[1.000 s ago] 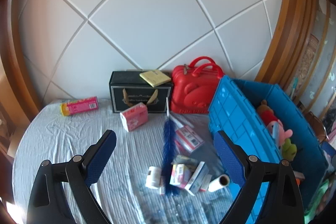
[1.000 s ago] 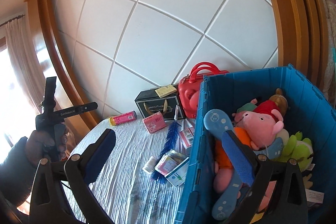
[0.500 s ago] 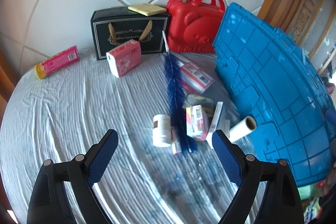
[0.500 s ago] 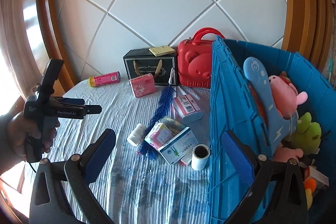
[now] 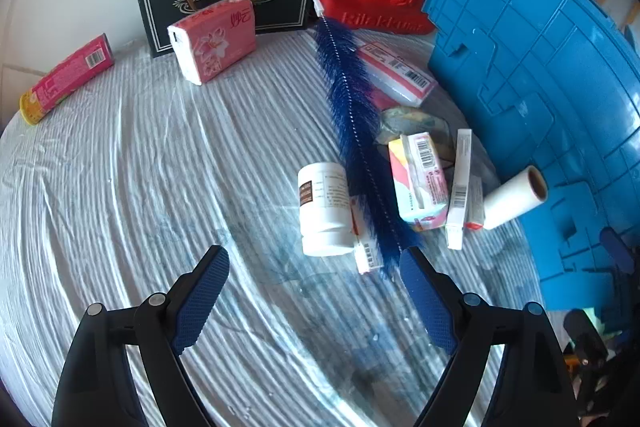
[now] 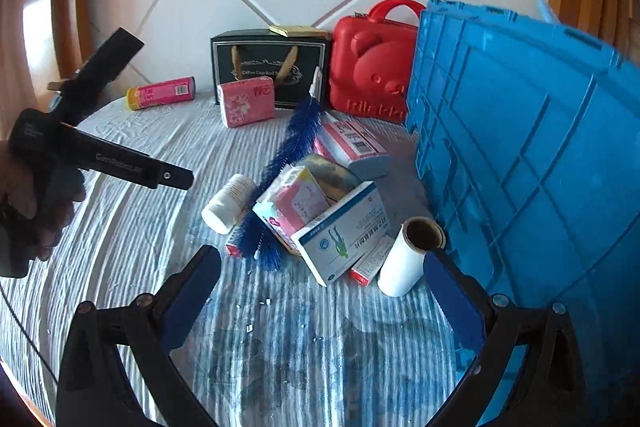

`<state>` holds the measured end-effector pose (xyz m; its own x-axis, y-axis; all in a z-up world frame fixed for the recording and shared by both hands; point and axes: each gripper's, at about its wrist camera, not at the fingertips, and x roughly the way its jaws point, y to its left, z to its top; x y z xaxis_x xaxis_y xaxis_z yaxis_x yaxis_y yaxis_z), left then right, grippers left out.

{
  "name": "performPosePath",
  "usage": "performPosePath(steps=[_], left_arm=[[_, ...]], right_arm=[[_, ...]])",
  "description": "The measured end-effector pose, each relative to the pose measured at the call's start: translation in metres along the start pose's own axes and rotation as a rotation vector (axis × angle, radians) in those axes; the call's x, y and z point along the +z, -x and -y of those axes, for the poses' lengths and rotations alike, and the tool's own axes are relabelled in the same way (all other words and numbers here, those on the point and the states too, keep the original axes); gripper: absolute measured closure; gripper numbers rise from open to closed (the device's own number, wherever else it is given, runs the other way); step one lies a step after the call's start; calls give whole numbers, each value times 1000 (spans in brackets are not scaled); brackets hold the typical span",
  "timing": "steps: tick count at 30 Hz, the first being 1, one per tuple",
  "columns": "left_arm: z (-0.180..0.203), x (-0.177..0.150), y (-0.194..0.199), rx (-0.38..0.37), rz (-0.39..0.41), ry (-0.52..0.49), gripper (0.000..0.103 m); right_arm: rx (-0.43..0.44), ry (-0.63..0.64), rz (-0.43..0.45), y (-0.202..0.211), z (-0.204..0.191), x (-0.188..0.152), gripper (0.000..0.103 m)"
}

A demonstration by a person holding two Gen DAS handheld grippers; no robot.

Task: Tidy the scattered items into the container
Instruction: 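Grasp the white medicine bottle with the left gripper while the right grasps the white tape roll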

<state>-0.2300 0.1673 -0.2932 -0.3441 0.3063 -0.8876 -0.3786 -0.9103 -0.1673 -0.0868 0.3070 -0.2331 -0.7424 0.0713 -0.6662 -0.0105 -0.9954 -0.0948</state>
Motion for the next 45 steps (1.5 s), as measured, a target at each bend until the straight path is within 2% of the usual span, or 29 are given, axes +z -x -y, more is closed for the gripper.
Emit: performPosePath(steps=[4, 8, 15, 17, 20, 26, 28, 30, 32, 34, 36, 37, 38, 45], left_arm=[[3, 0, -26, -14, -17, -40, 15], [12, 4, -56, -32, -29, -92, 15], [15, 17, -92, -37, -58, -105, 16], [14, 19, -102, -39, -78, -95, 20], [11, 21, -106, -84, -71, -62, 21], [17, 23, -103, -121, -63, -82, 40], [16, 23, -100, -135, -51, -73, 51], [16, 22, -97, -145, -43, -65, 57], [16, 21, -95, -146, -42, -75, 58], [16, 20, -94, -153, -38, -81, 58], [15, 21, -94, -162, -37, -77, 58], [16, 21, -94, -163, -36, -79, 58], [16, 21, -93, -160, -33, -82, 58], [11, 15, -85, -165, -29, -64, 58]], right_arm=[[-142, -40, -3, -41, 3, -19, 0], [-239, -97, -17, -74, 5, -33, 0], [-317, -199, -34, -115, 13, -42, 0], [-326, -249, 17, -114, 20, -35, 0], [-361, -286, -5, -124, 28, -29, 0], [-395, -335, 0, -129, 28, -23, 0], [-419, -376, 7, -129, 27, -21, 0], [-458, -413, 23, -130, 28, -20, 1], [-547, -463, 27, -129, 30, -20, 2], [-548, -498, 26, -131, 33, -18, 3], [-534, -512, 18, -134, 34, -17, 16], [-507, -517, 0, -138, 36, -17, 43], [-512, -525, -16, -140, 39, -18, 58], [-470, -538, -9, -135, 40, -22, 58]])
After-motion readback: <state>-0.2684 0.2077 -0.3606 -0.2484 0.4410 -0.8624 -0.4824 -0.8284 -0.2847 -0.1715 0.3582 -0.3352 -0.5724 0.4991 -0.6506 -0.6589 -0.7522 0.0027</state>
